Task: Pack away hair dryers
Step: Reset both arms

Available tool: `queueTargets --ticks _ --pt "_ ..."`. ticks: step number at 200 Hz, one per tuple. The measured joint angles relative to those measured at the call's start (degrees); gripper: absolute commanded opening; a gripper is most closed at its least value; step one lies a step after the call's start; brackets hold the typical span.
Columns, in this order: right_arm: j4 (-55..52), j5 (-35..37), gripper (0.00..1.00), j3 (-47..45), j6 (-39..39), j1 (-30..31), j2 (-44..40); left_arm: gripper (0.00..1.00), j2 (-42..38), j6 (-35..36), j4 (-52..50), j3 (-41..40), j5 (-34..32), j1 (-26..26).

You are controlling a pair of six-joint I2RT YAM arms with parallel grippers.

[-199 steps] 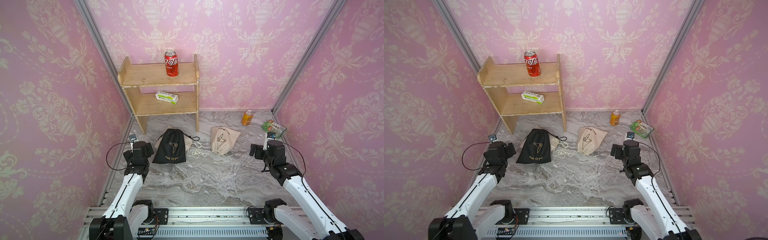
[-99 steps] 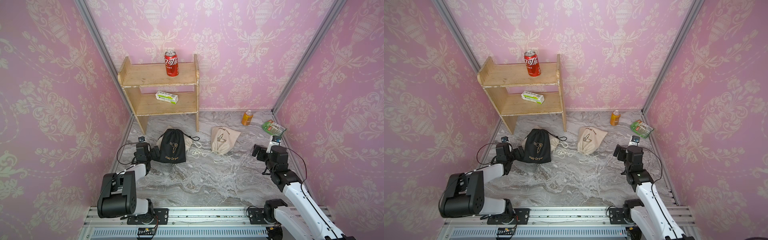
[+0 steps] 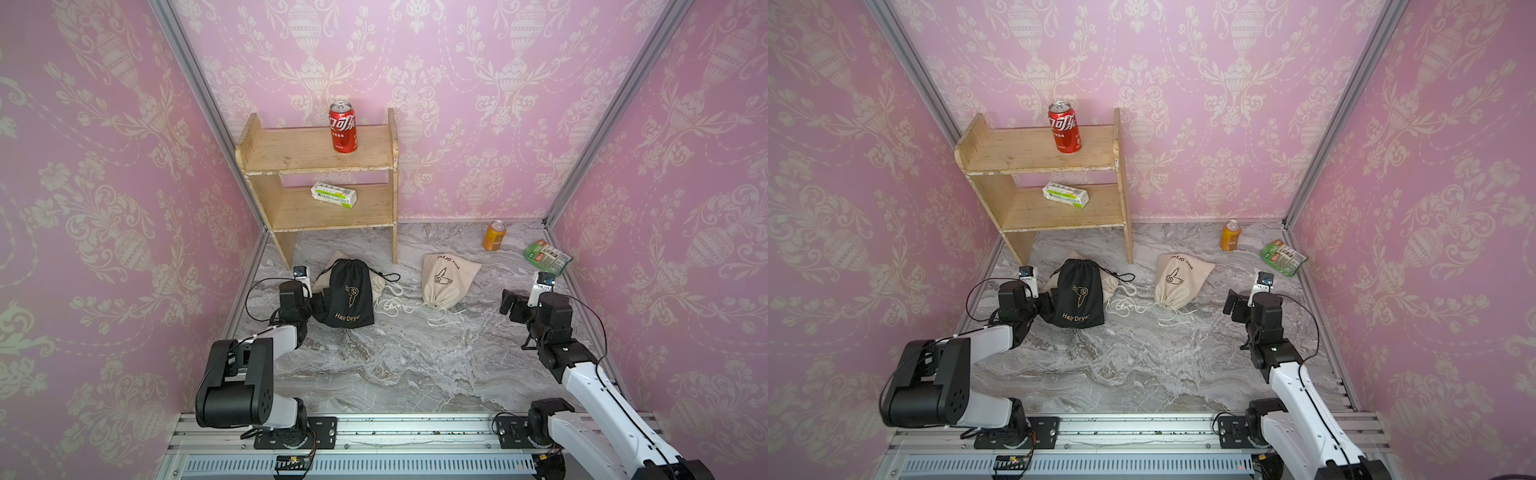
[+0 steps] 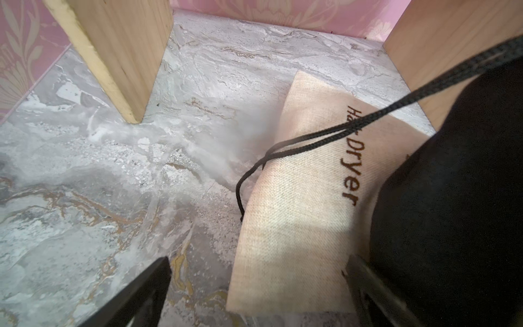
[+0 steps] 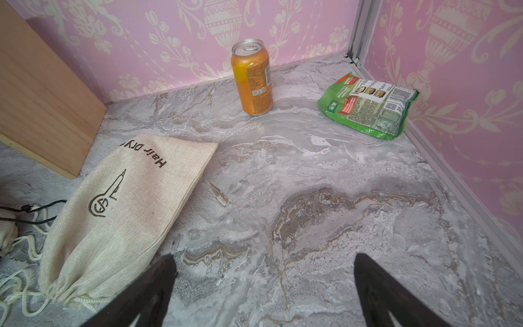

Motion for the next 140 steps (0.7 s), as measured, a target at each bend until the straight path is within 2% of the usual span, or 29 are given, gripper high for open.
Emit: queueTargets --ticks 57,88,108,140 --pt "9.99 -0.50 0.99 -3.63 -4.59 0.00 5.22 0.99 1.95 2.12 7.26 -0.61 -1.09 2.27" --pt "16.52 -0.68 0.98 -3.65 -7.06 0.00 12.68 0.99 6.05 1.44 16.81 -3.39 -0.87 3.30" --pt "20.00 -1.29 0.97 -3.50 -7.91 0.00 17.90 0.99 8.07 1.42 19.12 -4.76 -0.83 3.28" --pt "23.82 -2.78 1.00 -1.73 -9.53 0.00 25.27 0.99 9.29 1.42 25.92 -6.29 -2.69 2.29"
